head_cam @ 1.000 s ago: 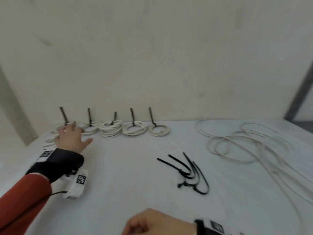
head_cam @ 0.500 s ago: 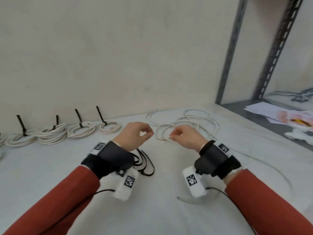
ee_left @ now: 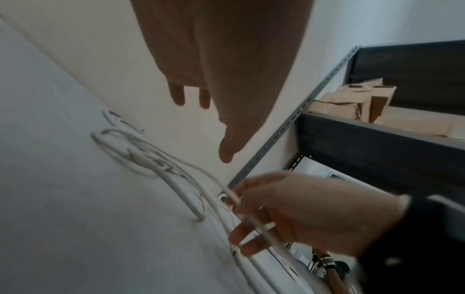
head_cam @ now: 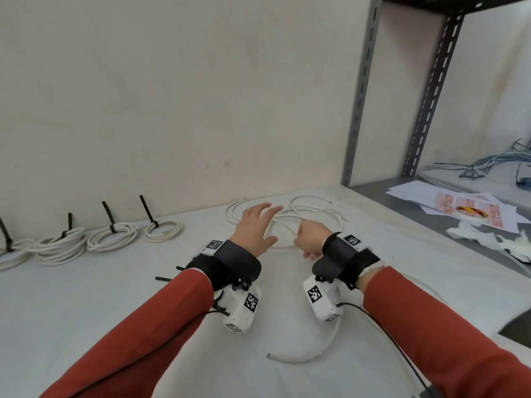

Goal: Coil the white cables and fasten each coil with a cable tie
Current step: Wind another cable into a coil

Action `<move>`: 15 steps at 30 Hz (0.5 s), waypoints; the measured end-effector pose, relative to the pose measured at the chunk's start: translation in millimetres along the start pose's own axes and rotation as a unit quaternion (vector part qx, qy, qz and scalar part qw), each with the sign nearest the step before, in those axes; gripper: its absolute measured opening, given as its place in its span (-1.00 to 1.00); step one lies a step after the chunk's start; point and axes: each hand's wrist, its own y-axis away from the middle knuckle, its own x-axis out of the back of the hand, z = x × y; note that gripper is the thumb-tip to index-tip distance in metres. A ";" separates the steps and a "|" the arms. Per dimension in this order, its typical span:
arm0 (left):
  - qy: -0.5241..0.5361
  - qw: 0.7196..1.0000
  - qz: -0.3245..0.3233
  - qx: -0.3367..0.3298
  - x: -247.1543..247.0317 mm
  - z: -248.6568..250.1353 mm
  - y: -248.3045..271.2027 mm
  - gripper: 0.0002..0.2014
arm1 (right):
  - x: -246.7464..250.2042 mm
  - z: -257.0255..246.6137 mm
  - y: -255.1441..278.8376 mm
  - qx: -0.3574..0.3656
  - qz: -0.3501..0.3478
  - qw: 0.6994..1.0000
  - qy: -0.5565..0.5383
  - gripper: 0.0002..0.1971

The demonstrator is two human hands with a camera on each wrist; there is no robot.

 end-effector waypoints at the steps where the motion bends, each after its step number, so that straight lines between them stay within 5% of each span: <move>1: -0.048 0.999 0.019 -0.005 2.9 2.4 -2.9 -0.32 | 5.7 -5.5 2.4 0.007 0.006 0.994 -0.104 -0.85; 3: -0.093 0.994 0.055 -0.004 14.5 9.1 -9.8 -0.40 | 23.0 -18.8 15.9 0.049 0.020 0.960 -0.275 -0.86; 5: -0.069 0.995 0.074 -0.005 33.4 15.5 -18.0 -0.54 | 42.5 -31.5 28.3 0.106 0.052 0.935 -0.335 -0.86; 10: 0.094 0.981 0.142 -0.093 98.1 23.5 -21.5 -0.74 | 81.9 -56.3 43.4 0.213 0.168 0.901 -0.339 -0.87; 15: 0.122 0.963 0.224 -0.083 146.4 19.2 -14.3 -0.75 | 102.9 -65.9 48.3 0.285 0.241 0.871 -0.319 -0.81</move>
